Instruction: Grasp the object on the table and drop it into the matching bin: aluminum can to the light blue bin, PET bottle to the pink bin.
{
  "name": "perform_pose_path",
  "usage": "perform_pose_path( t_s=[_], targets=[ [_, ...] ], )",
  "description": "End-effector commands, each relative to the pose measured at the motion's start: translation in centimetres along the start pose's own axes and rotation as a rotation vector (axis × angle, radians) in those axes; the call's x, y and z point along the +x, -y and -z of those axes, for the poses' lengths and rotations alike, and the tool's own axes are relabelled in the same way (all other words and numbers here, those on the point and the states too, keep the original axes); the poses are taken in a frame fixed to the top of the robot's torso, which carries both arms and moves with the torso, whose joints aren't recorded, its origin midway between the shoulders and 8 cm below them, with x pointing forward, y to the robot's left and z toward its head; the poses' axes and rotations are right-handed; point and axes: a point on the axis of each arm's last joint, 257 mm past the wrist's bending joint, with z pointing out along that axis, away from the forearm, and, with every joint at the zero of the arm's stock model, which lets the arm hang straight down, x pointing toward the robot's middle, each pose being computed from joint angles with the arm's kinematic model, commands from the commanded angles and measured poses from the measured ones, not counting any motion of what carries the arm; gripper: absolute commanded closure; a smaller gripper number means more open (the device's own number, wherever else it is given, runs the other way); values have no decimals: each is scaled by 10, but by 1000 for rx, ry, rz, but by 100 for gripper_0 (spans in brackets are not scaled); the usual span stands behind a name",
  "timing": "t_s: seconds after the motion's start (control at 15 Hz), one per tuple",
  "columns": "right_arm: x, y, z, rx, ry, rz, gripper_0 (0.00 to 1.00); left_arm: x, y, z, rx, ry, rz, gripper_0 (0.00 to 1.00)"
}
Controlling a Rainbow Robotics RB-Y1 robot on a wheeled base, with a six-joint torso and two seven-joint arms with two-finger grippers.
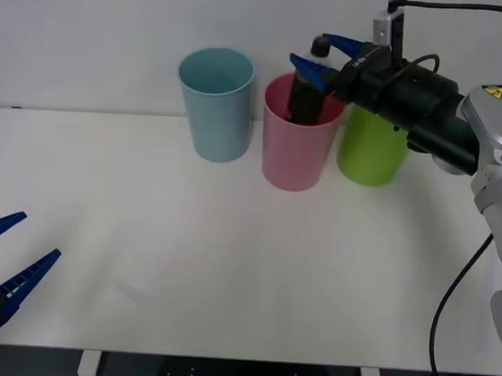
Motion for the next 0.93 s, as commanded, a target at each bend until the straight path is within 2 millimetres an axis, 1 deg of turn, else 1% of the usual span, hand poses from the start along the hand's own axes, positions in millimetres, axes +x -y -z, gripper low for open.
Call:
perform_pose_path(
  t_s=[0.07,0.2,0.4,0.53,0.73,0.93],
  targets=[
    [0,0,1,-1,2,-4,0,0,0,0,0,0,0,0],
    [-1,0,2,-1,10,-5,0,0,0,0,0,0,0,0],
    [1,1,10,-5,19,-13,0,0,0,0,0,0,0,0],
    [3,3,20,-1,21,-5,0,0,0,0,0,0,0,0],
    [0,0,40,3,40,9,0,0,0,0,0,0,0,0],
    [5,-4,63,3,40,13,0,0,0,0,0,0,0,0]
  ],
)
